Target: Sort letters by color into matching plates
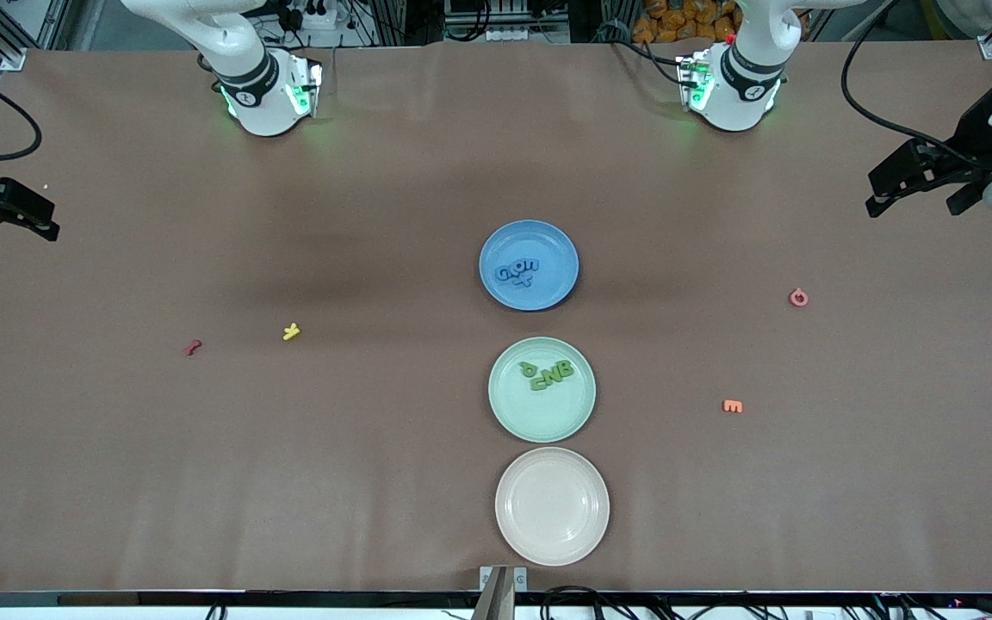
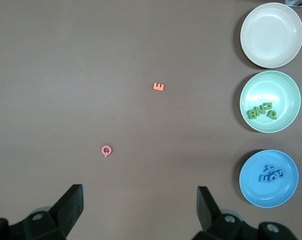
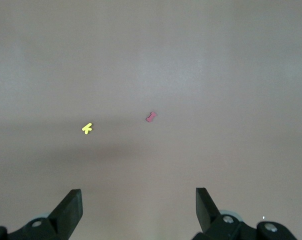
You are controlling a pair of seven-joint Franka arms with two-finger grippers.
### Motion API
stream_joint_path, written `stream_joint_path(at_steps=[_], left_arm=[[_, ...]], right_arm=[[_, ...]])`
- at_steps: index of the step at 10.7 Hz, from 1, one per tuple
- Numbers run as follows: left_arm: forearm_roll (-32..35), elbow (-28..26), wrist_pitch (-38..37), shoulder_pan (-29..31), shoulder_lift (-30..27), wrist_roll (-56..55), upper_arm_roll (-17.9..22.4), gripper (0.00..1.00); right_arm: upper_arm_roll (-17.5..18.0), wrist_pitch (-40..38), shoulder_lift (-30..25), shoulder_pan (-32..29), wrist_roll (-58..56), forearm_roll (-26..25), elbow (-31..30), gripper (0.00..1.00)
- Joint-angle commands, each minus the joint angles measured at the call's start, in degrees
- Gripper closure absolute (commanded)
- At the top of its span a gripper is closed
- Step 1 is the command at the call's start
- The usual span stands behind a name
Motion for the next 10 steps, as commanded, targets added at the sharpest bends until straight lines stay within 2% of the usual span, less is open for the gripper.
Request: stream_joint_path(at_steps=[1, 10], left_arm=[[1.31, 0.32, -0.13, 0.20, -0.76, 0.32, -0.27, 0.00], [1.31, 0.06, -0.04, -0.06, 1.61, 0.59, -0.45, 0.00]], right_arm=[[0.24, -0.79, -1.01, -0.14, 0.95, 0.36, -0.48, 0.00], [0.15, -1.23, -0.93, -0.23, 0.95, 0.27, -0.48, 0.00]])
